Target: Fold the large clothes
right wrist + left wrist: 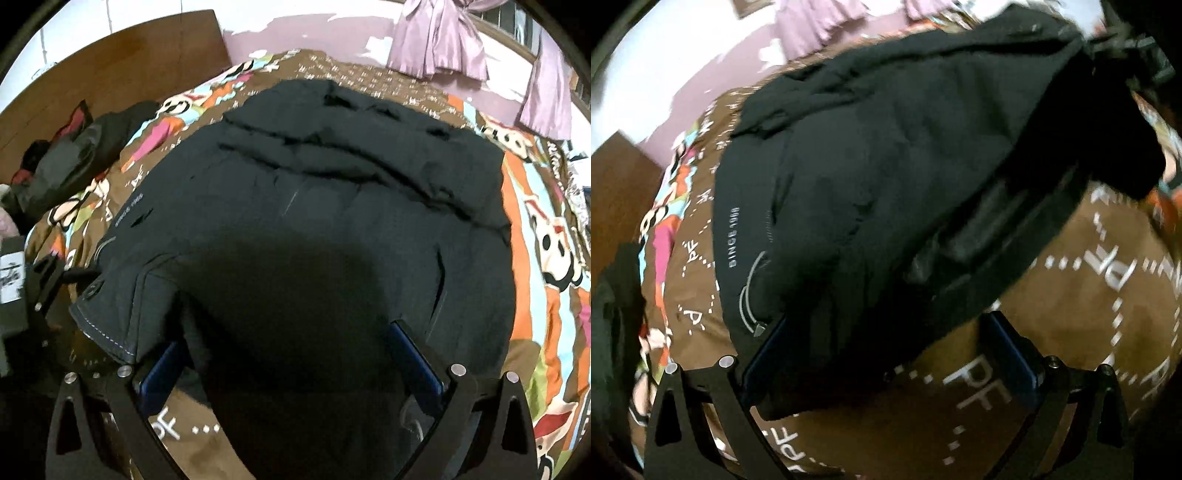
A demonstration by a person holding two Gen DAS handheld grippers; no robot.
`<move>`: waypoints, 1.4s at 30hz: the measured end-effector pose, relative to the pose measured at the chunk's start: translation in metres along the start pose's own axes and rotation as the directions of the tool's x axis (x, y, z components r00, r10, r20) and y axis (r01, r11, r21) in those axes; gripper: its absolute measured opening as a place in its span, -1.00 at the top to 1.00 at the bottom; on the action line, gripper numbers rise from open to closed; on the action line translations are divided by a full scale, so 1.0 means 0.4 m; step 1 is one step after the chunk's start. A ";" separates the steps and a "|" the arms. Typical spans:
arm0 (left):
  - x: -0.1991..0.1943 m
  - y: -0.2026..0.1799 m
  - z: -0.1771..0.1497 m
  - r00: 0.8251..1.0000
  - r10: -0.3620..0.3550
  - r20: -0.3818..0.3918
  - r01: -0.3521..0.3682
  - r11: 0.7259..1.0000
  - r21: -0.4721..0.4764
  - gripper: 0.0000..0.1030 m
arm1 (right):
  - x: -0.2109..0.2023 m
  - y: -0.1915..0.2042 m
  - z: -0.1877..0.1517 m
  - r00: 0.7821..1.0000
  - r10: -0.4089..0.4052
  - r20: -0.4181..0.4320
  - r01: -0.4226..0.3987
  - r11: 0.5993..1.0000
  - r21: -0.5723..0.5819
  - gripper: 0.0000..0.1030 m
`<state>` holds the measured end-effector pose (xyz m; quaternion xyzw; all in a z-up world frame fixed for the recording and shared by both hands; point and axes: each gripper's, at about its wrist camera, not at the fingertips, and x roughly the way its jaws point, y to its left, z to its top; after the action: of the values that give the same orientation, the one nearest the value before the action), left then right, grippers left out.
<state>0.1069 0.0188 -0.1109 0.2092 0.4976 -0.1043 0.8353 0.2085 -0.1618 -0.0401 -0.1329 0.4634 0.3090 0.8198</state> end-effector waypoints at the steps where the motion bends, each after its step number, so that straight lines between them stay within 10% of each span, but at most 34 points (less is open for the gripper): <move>1: 0.009 0.000 -0.002 1.000 -0.002 -0.013 0.003 1.000 0.018 -0.93 | 0.003 -0.001 -0.008 1.000 0.005 -0.011 -0.005 1.000 0.002 -1.00; 15: 0.081 0.017 0.002 0.971 0.239 -0.006 -0.238 0.969 0.060 -0.87 | 0.059 0.010 -0.159 0.984 0.004 -0.178 -0.008 1.000 -0.018 -1.00; 24: 0.012 -0.007 0.011 0.945 0.299 0.135 -0.313 0.945 0.091 0.56 | 0.036 0.006 -0.204 0.987 -0.005 -0.158 0.007 1.000 0.014 -1.00; 33: -0.164 0.042 0.168 0.929 0.217 0.301 -0.227 0.974 -0.002 0.75 | 0.025 0.003 -0.212 0.988 -0.141 -0.066 0.142 0.990 0.011 -1.00; 38: -0.234 0.039 0.282 0.907 0.206 0.367 -0.214 0.977 -0.019 0.76 | 0.047 -0.016 -0.198 0.948 -0.318 -0.030 0.319 0.947 0.032 -1.00; 42: -0.264 0.076 0.336 0.895 0.197 0.400 -0.193 0.980 -0.051 0.77 | 0.004 -0.079 -0.177 0.855 -0.518 0.028 0.511 0.851 0.123 -0.99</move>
<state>0.1735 -0.0185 0.0451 0.2279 0.2916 -0.0583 0.9272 0.1811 -0.2214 -0.0815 -0.1969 0.4027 0.0560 0.8921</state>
